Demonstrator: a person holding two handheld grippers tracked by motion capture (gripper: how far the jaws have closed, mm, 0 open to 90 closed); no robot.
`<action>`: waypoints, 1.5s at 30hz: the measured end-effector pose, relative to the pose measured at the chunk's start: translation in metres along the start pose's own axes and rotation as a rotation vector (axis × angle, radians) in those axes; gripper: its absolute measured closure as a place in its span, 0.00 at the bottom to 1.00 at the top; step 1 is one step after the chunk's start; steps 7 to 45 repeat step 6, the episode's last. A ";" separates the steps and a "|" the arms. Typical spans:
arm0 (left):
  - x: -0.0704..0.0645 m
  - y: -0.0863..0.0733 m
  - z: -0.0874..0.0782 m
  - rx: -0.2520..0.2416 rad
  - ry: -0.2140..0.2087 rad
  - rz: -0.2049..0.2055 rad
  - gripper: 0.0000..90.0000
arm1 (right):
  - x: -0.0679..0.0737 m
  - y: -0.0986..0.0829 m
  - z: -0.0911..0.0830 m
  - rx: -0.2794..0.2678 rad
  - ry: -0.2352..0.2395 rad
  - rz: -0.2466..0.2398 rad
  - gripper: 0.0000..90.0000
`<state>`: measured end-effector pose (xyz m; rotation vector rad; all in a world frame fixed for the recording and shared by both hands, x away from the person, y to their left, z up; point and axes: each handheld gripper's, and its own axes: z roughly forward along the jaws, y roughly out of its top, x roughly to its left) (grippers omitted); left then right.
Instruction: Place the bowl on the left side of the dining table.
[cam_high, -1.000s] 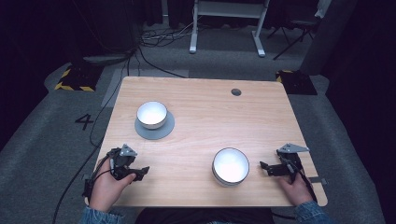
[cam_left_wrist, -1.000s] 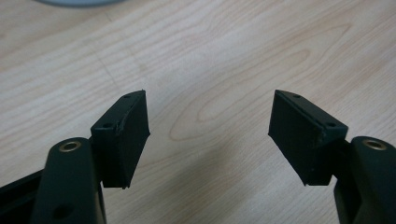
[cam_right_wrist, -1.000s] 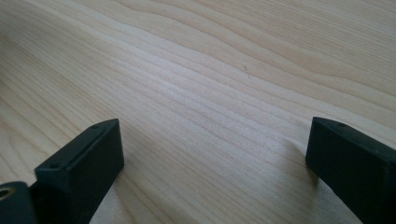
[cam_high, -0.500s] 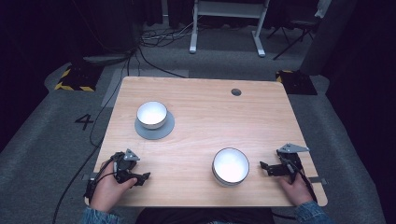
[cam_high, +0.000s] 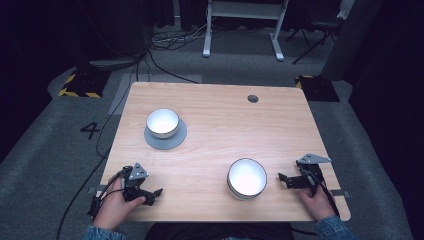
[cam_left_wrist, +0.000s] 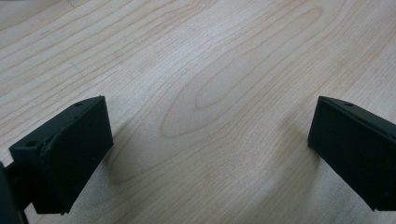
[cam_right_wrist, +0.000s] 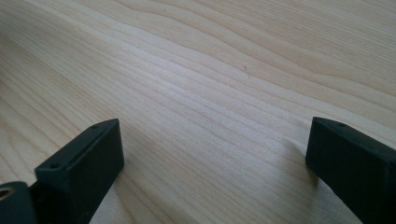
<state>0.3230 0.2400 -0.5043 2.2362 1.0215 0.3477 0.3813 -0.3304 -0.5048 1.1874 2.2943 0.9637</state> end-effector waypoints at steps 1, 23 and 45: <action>0.001 0.000 0.000 0.000 0.008 0.003 0.00 | 0.000 0.000 0.000 0.000 0.000 -0.001 0.05; 0.000 0.000 0.000 0.011 -0.006 -0.013 0.00 | 0.000 0.000 0.000 0.000 0.000 -0.001 0.05; 0.000 0.000 0.000 0.011 -0.006 -0.013 0.00 | 0.000 0.000 0.000 0.000 0.000 -0.001 0.05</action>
